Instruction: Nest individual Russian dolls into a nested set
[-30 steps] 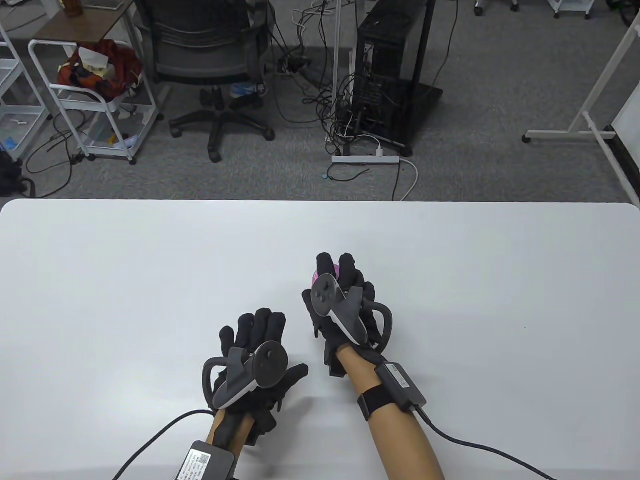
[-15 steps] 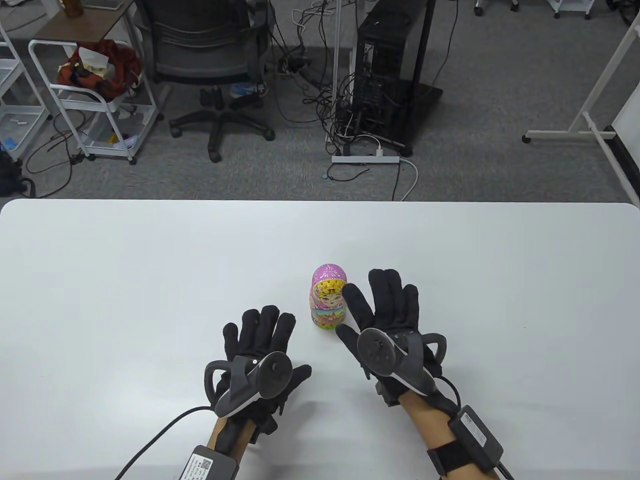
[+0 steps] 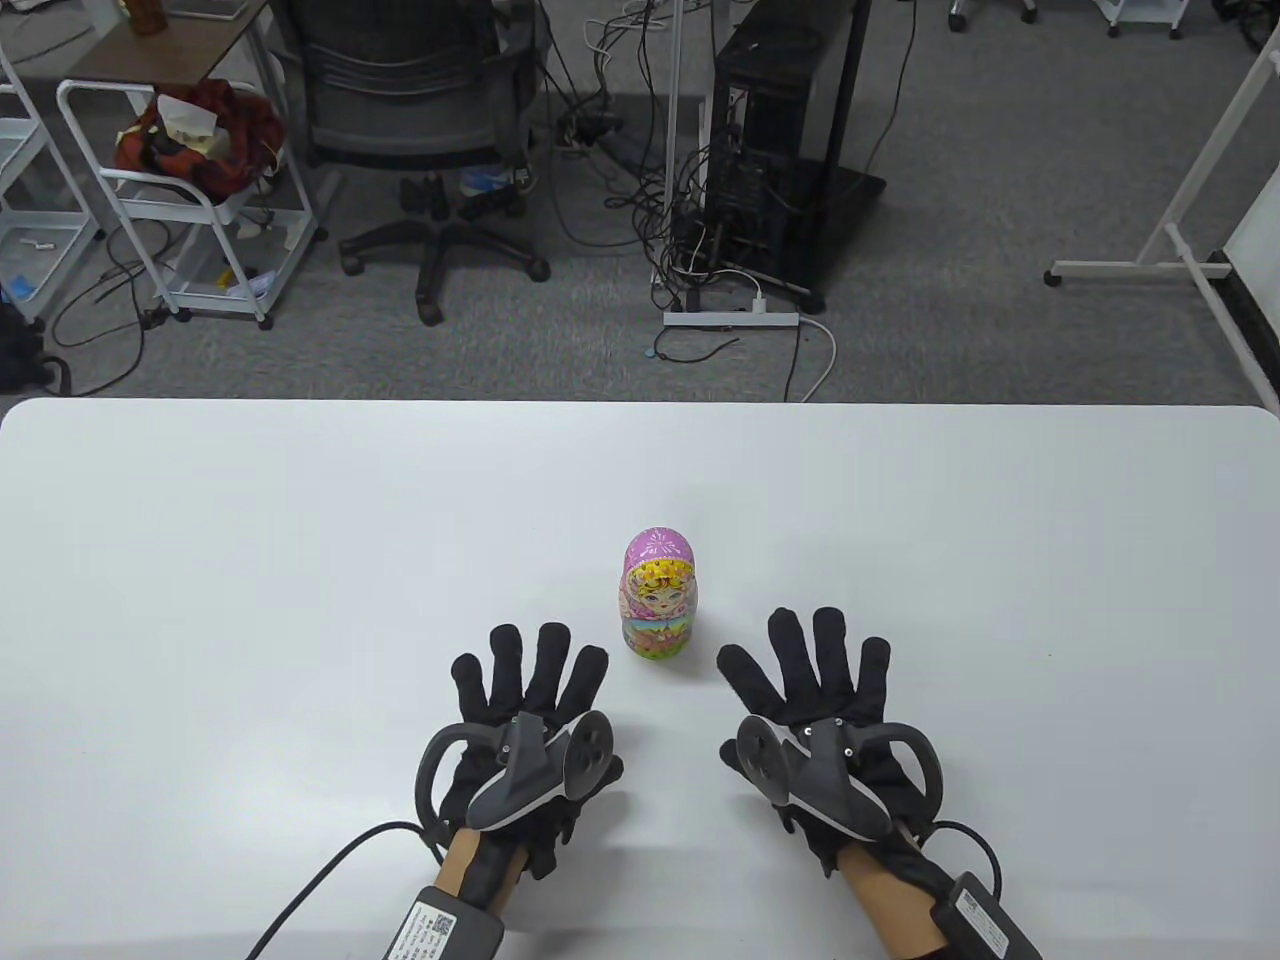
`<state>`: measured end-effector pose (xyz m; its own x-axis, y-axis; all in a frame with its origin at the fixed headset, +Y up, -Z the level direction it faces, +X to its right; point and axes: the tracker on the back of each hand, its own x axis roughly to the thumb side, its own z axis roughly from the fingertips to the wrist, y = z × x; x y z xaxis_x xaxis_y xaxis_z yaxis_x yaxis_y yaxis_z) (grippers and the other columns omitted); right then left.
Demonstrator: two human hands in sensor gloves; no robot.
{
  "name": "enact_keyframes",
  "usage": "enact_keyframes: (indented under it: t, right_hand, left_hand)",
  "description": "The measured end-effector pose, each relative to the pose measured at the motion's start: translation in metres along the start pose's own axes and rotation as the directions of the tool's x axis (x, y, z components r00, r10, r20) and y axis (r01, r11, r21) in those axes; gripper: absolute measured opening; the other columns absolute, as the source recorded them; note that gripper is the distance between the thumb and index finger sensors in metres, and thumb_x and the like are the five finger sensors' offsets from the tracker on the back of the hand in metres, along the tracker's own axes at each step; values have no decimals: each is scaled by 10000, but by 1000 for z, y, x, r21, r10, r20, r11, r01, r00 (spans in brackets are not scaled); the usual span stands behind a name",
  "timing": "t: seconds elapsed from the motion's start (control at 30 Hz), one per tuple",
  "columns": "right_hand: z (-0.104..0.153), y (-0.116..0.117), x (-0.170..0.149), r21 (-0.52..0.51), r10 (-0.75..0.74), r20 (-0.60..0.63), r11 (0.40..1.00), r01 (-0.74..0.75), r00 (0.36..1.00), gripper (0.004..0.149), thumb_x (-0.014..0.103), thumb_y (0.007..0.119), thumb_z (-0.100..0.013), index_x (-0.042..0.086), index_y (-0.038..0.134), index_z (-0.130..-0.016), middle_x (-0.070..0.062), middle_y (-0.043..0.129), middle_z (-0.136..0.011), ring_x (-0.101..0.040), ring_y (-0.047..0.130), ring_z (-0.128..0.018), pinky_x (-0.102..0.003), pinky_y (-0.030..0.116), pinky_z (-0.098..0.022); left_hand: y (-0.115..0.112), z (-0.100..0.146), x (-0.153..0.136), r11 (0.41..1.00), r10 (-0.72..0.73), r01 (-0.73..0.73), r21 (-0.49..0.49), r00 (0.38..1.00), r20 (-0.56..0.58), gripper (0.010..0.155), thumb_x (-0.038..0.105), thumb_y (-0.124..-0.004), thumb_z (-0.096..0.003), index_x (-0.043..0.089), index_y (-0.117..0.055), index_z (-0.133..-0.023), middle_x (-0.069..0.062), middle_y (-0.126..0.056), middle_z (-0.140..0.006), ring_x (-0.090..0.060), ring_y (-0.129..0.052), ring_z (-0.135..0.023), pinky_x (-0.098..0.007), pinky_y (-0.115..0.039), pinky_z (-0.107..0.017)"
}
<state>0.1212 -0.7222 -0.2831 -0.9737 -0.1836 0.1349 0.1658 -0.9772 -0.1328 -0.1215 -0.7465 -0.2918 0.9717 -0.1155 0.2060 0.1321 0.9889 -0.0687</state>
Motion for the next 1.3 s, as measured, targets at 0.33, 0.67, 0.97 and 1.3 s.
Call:
enact_keyframes:
  t: [0.33,0.67,0.97,1.3]
  right_hand:
    - [0,2,-6,42,41,-28,998,-40,999,917,764,682,-388,512,11,-961,28,-198,-1058,-359,-147,-1008,-695,42,-698]
    - [0,3,-7,43,16,-26,999,-15,1000,931,765,676,-389,500,-15,-954,12,-208,-1051,-344,-138,-1017,-696,43,-700]
    - [0,3,-6,46,2,-25,999,-1,1000,927,761,673,-392,498,-16,-954,10,-201,-1055,-340,-128,-1024,-694,45,-702]
    - [1,4,-5,61,-12,-20,998,14,1000,911,750,669,-402,494,-7,-957,6,-186,-1062,-339,-101,-1035,-694,55,-705]
  left_hand:
    - [0,2,-6,999,6,-8,-43,999,-35,1055,810,-633,-383,340,27,-1060,-79,134,-1125,-528,35,-1037,-783,-75,-625]
    - [0,2,-5,998,7,-8,-66,1000,-21,1054,803,-631,-385,336,32,-1058,-82,145,-1118,-504,43,-1041,-777,-57,-623]
    - [-1,2,-5,997,20,-22,-80,1000,-21,1052,797,-628,-390,330,43,-1052,-82,149,-1116,-501,44,-1042,-777,-53,-621]
    - [-1,1,-5,996,29,-30,-81,999,-21,1052,794,-627,-390,329,46,-1051,-82,144,-1119,-501,35,-1045,-777,-54,-622]
